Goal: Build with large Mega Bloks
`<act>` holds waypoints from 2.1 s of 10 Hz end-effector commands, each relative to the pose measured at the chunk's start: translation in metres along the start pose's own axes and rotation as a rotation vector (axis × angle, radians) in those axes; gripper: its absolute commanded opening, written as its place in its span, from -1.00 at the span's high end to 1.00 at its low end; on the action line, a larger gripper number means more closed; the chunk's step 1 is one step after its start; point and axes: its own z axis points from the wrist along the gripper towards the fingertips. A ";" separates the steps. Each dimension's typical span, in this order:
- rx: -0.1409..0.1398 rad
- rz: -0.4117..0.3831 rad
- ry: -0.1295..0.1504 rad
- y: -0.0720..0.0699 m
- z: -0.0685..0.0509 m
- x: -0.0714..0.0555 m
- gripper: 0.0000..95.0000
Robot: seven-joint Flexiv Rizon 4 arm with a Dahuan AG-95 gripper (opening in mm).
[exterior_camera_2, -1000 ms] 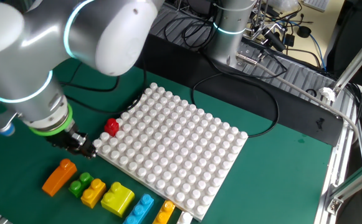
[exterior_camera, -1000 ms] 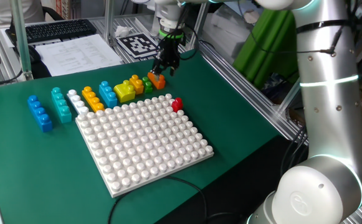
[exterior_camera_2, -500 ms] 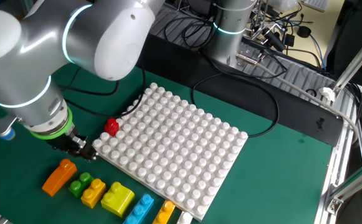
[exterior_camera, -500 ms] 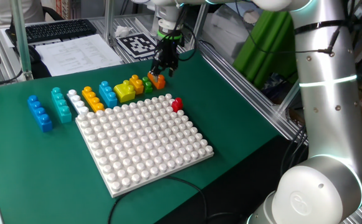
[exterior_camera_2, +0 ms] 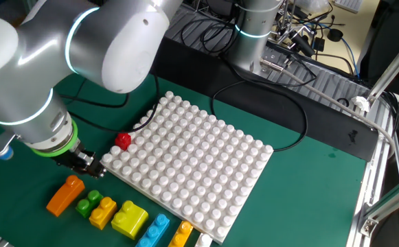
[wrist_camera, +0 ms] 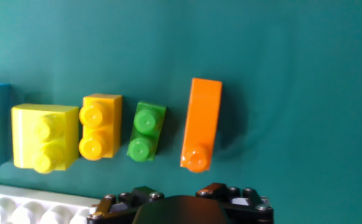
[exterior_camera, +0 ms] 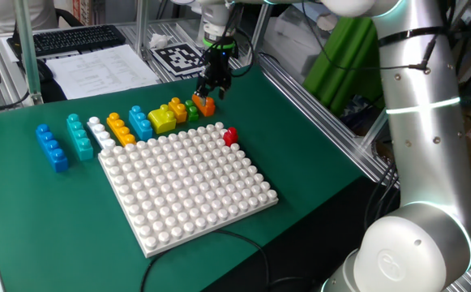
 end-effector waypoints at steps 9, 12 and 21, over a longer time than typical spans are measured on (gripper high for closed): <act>0.004 0.002 -0.275 0.001 0.000 0.005 -0.60; 0.008 -0.009 -0.296 0.001 0.000 0.005 -0.60; 0.005 -0.016 -0.301 -0.011 0.010 -0.020 -0.60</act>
